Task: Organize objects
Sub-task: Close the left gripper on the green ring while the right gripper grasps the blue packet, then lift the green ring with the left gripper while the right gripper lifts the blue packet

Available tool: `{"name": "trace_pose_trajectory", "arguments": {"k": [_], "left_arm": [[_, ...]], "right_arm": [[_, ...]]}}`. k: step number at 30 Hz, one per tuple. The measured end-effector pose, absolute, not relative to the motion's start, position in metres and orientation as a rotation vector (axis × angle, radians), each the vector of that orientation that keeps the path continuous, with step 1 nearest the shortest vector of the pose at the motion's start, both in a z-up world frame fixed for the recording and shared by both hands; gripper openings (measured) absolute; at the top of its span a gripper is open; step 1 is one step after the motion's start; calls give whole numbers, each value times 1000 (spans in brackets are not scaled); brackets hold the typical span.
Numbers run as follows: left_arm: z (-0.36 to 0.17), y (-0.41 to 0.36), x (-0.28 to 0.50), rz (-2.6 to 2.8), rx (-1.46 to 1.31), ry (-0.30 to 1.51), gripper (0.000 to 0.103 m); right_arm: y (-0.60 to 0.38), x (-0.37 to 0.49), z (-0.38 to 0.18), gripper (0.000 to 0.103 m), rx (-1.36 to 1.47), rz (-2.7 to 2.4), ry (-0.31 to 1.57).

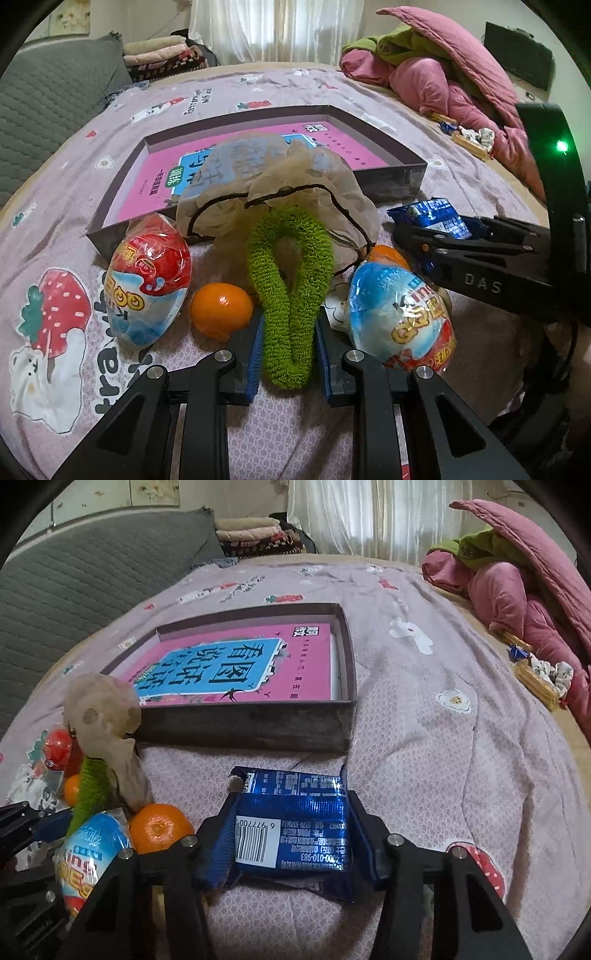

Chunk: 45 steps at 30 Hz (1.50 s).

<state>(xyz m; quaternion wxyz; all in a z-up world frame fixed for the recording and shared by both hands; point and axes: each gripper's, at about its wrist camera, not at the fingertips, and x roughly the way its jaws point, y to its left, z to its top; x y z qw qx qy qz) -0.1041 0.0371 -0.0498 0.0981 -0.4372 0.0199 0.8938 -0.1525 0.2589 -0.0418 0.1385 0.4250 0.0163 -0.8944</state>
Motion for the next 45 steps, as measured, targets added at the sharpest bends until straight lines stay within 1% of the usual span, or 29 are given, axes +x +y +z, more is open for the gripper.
{"name": "trace_pose_trajectory", "arguments": {"k": [7,14,16,18,20,45], "left_arm": [[-44,29,-101,2652,-1257,-17,24],[-34,30,-90,2665,-1224,-25,24],[-30,31,-86,2672,-1208,-24,24],[-26,31,-83,2677,-1200,-24,24],[-23,30,-81,2681,-1192,-35,24],[16,13,-53,2762,-1084,-43,24]], "right_arm": [[263,-145,-32,53,1136,-2596,-2],[261,-133,-18,53,1034,-2585,-12],[256,-127,-12,53,983,-2573,10],[247,-120,-5,53,926,-2579,71],[243,-115,-3,53,894,-2567,77],[238,-83,27,53,767,-2587,64]]}}
